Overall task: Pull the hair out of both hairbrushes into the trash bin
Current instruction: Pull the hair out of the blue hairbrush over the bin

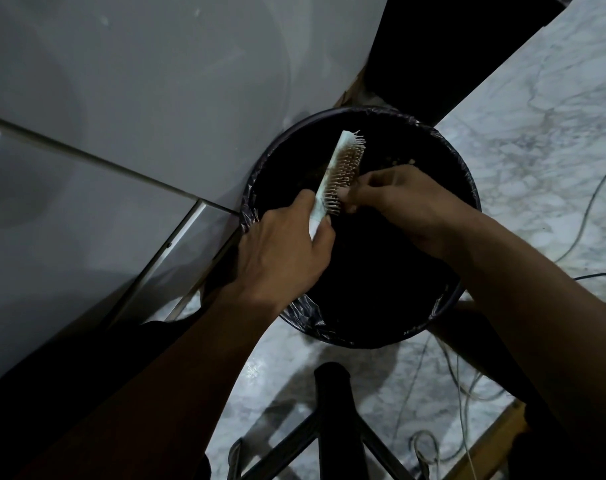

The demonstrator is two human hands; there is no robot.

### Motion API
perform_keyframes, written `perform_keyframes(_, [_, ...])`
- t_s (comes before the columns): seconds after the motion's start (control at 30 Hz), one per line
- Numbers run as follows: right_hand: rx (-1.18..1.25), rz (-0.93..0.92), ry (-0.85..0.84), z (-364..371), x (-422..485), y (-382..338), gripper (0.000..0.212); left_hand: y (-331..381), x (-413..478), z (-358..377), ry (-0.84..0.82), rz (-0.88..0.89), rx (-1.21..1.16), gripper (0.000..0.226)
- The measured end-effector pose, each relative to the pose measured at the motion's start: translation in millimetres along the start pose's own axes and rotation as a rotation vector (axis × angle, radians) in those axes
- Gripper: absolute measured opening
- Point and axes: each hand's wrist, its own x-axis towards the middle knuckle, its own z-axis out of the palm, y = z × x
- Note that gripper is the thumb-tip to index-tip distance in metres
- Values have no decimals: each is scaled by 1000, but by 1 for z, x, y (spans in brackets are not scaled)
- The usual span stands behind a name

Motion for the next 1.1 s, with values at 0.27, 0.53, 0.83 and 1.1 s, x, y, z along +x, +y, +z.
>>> perform_keyframes(0.27, [26,18,-87,-5,-2,1,24,-1,1,1,-9,-2,-34,17])
perform_keyframes(0.53, [-243,37,-104,-3,-2,0,27,-6,3,2,-17,-20,17,20])
perform_keyframes(0.83, [-554,31,40,-1,-3,-4,28,-7,1,5,-12,13,-27,20])
perform_keyframes(1.1, [100,45,-19,0,-2,-6,40,-6,1,5,4,29,-110,18])
